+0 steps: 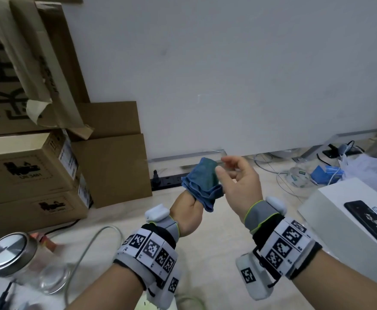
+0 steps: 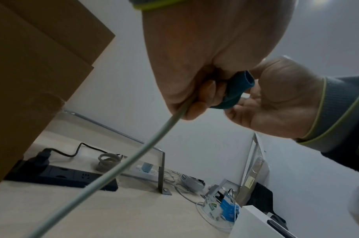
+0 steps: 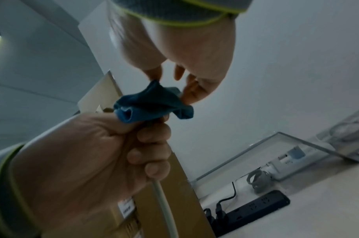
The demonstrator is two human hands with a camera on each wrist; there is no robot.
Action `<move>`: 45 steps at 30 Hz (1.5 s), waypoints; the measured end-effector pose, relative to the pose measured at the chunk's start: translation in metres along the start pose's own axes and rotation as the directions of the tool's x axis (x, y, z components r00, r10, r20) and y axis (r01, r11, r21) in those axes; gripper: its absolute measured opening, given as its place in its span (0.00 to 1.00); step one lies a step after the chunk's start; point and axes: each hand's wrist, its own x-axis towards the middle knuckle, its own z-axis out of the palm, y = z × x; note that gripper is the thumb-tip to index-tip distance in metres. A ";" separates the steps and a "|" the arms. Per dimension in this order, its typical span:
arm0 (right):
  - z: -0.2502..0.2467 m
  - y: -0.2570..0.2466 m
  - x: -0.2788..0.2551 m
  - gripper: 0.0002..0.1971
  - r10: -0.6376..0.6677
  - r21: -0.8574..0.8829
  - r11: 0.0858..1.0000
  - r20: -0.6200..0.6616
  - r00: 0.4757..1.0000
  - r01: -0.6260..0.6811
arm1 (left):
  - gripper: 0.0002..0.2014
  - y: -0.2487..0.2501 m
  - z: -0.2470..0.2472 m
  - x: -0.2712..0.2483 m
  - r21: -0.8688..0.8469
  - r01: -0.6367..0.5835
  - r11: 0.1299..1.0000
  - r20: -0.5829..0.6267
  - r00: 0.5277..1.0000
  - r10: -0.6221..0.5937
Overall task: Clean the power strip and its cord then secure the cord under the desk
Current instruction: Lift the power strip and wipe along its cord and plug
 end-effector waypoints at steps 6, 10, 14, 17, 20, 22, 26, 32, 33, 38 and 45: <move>0.016 -0.003 -0.007 0.15 0.042 -0.152 0.988 0.318 0.947 0.007 | 0.16 0.008 0.004 0.000 0.115 -0.053 0.992 -0.041 0.998 0.058; 0.022 -0.002 0.002 0.07 0.019 -0.146 0.989 0.248 0.968 0.019 | 0.13 0.018 -0.002 0.004 0.283 -0.057 0.957 -0.068 0.995 0.079; 0.026 -0.001 0.007 0.12 0.154 0.018 0.987 0.153 0.976 -0.159 | 0.09 0.019 -0.005 0.008 0.330 -0.139 0.934 -0.047 0.985 0.163; 0.025 -0.002 0.008 0.15 0.379 0.117 0.908 0.175 0.909 -0.401 | 0.11 0.016 -0.007 0.004 0.330 -0.206 0.921 0.008 0.977 0.215; 0.017 0.002 0.012 0.18 0.575 0.279 0.714 0.288 0.766 -0.642 | 0.13 0.014 -0.006 0.000 0.268 -0.237 0.934 0.091 0.971 0.220; 0.007 0.007 0.016 0.21 0.606 0.427 0.540 0.401 0.687 -0.725 | 0.14 0.015 -0.001 -0.003 0.097 -0.183 0.978 0.158 0.973 0.167; -0.024 0.014 0.026 0.22 0.510 0.695 0.287 0.472 0.719 -0.660 | 0.15 0.023 0.002 -0.010 -0.295 0.093 0.951 0.202 0.979 -0.033; -0.032 0.003 0.024 0.20 0.352 0.706 0.308 0.538 0.766 -0.638 | 0.17 0.026 0.003 -0.004 -0.327 0.161 0.931 0.182 0.978 -0.105; -0.030 0.001 0.020 0.22 0.327 0.685 0.367 0.539 0.776 -0.630 | 0.17 0.026 0.004 -0.003 -0.319 0.173 0.932 0.167 0.978 -0.125; -0.009 -0.006 0.005 0.10 0.238 0.168 0.933 0.371 0.897 -0.317 | 0.17 0.029 0.011 -0.001 -0.290 0.181 0.940 0.117 0.981 -0.153; 0.005 0.003 -0.007 0.13 0.070 -0.119 0.991 0.133 0.989 -0.054 | 0.15 0.022 0.013 -0.003 -0.133 0.010 0.991 0.033 0.999 -0.006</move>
